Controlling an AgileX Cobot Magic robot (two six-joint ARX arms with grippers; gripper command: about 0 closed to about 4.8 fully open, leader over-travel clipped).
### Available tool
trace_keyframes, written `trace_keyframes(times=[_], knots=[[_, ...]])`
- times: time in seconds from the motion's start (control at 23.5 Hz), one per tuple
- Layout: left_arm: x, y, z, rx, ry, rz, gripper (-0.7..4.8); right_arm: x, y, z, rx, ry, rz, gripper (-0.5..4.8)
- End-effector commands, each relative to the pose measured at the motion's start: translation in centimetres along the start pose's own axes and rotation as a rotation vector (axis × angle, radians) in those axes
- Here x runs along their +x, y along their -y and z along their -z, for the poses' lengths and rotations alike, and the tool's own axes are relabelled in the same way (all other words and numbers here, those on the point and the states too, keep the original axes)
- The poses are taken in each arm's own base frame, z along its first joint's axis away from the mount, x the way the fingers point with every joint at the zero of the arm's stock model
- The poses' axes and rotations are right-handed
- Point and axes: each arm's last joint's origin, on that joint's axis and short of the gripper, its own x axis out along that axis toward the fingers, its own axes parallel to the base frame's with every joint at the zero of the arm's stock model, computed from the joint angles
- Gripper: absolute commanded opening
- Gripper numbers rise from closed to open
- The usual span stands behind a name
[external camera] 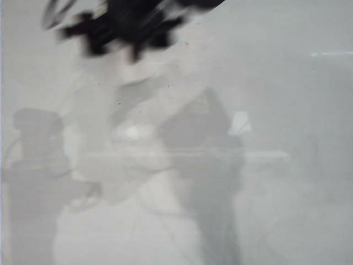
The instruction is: Grab the whiteboard eraser that is attached to the surface of the whiteboard and use it to clean the writing on the whiteboard.
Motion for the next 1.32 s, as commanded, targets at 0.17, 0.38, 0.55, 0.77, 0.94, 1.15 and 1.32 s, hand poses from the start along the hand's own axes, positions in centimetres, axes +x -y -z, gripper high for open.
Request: trace_keyframes(times=[0.17, 0.38, 0.55, 0.77, 0.94, 1.15, 1.32], knots=[[-0.1, -0.1, -0.3, 0.016, 0.023, -0.063, -0.05, -7.4, 8.1, 1.6, -0.048, -0.050, 0.164, 1.74], [-0.1, -0.1, -0.3, 0.016, 0.024, -0.070, -0.05, -11.1, 17.1, 2.4, -0.027, -0.025, 0.300, 1.74], [-0.1, -0.2, -0.3, 0.019, 0.027, -0.091, -0.05, -11.2, 22.2, 2.8, -0.069, -0.061, 0.360, 1.74], [-0.1, -0.2, -0.3, 0.020, 0.026, -0.085, -0.05, -10.6, 25.5, 3.2, -0.026, -0.029, 0.359, 1.74], [-0.1, -0.1, -0.3, 0.019, 0.024, -0.063, -0.05, -10.4, 27.4, 3.7, -0.017, -0.032, 0.354, 1.74], [-0.1, -0.1, -0.3, 0.020, 0.024, -0.066, -0.06, -10.4, 29.0, 4.1, 0.071, -0.006, 0.306, 1.74], [-0.1, -0.1, -0.3, 0.021, 0.024, -0.063, -0.05, -10.5, 30.4, 4.3, 0.070, 0.003, 0.296, 1.74]])
